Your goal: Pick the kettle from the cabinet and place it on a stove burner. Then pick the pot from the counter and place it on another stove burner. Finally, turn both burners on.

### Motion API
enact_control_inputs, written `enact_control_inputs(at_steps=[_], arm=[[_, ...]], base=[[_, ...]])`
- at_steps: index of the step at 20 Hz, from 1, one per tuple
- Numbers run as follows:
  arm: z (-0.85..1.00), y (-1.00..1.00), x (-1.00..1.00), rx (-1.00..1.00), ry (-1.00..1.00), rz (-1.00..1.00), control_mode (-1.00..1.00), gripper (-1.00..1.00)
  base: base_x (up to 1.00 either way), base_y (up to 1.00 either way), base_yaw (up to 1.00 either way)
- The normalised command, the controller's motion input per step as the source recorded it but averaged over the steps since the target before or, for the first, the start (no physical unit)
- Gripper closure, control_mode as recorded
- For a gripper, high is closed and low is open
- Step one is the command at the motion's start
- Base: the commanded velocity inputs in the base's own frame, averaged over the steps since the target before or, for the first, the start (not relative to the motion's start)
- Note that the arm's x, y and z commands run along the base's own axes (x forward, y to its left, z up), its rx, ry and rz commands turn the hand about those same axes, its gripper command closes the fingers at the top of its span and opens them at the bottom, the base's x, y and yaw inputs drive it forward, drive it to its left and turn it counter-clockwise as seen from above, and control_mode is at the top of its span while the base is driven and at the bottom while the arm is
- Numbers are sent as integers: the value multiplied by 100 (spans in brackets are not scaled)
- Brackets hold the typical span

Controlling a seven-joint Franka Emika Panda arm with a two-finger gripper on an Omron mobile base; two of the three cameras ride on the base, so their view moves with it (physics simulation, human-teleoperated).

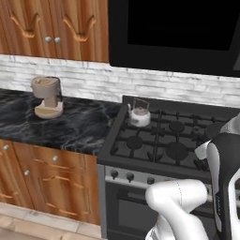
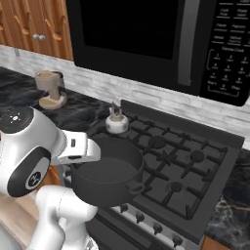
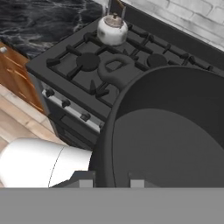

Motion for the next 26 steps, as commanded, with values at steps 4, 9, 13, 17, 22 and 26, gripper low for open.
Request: enact_control_inputs(at_steps=[4, 9, 13, 17, 22, 26], arm=[[0, 0, 0, 0, 0, 0, 100, 100], [0, 0, 0, 0, 0, 0, 100, 100], [0, 0, 0, 0, 0, 0, 100, 100], [0, 0, 0, 0, 0, 0, 100, 100], [0, 0, 0, 0, 0, 0, 100, 100], [0, 0, 0, 0, 0, 0, -100, 100]], base=[[26, 0, 21], [28, -14, 12], [19, -2, 5], [0, 0, 0], [0, 0, 0], [0, 0, 0]])
